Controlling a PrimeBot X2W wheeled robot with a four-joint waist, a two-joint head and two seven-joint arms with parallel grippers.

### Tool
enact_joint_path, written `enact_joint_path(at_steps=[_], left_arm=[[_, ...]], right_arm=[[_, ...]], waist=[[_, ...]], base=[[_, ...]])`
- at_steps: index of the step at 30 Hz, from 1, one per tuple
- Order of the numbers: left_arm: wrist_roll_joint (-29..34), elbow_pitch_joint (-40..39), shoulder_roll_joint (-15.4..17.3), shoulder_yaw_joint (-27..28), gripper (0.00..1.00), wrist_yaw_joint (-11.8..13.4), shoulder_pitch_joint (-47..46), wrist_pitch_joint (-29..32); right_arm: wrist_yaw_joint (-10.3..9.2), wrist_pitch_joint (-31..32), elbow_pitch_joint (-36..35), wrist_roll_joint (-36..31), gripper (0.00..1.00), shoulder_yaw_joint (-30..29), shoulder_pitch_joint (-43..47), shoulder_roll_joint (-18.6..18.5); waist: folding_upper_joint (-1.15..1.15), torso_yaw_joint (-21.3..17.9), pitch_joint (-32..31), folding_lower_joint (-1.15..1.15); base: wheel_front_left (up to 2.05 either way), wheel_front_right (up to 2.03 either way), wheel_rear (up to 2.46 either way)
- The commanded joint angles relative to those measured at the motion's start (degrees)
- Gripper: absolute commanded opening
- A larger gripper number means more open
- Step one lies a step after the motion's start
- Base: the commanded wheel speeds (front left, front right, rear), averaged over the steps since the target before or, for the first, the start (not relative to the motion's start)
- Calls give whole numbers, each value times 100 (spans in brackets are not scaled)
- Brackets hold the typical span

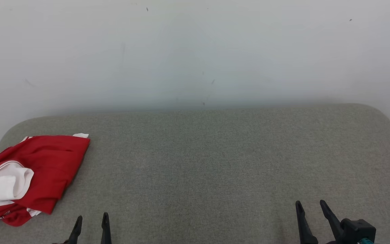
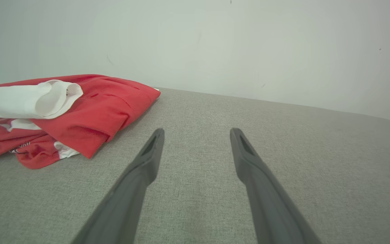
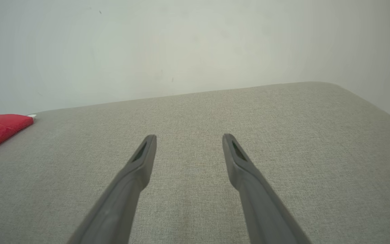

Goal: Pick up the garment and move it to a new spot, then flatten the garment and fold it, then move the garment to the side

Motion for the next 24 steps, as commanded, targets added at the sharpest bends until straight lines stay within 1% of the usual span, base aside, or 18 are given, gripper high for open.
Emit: enact_joint_path(at_steps=[1, 17, 24], left_arm=[[91, 10, -4, 26, 100, -41, 74, -52], [653, 158, -54, 72, 100, -91, 48, -212], [653, 192, -72, 98, 100, -112, 30, -215]], right_arm=[[18, -49, -6, -117, 100, 18, 44, -16], [20, -138, 56, -801, 100, 53, 73, -18], [20, -149, 76, -796, 100, 56, 61, -17]], waist=[[0, 1, -4, 0], [0, -9, 14, 0], [0, 1, 28, 0]], base=[[0, 0, 0], [0, 0, 0], [0, 0, 0]])
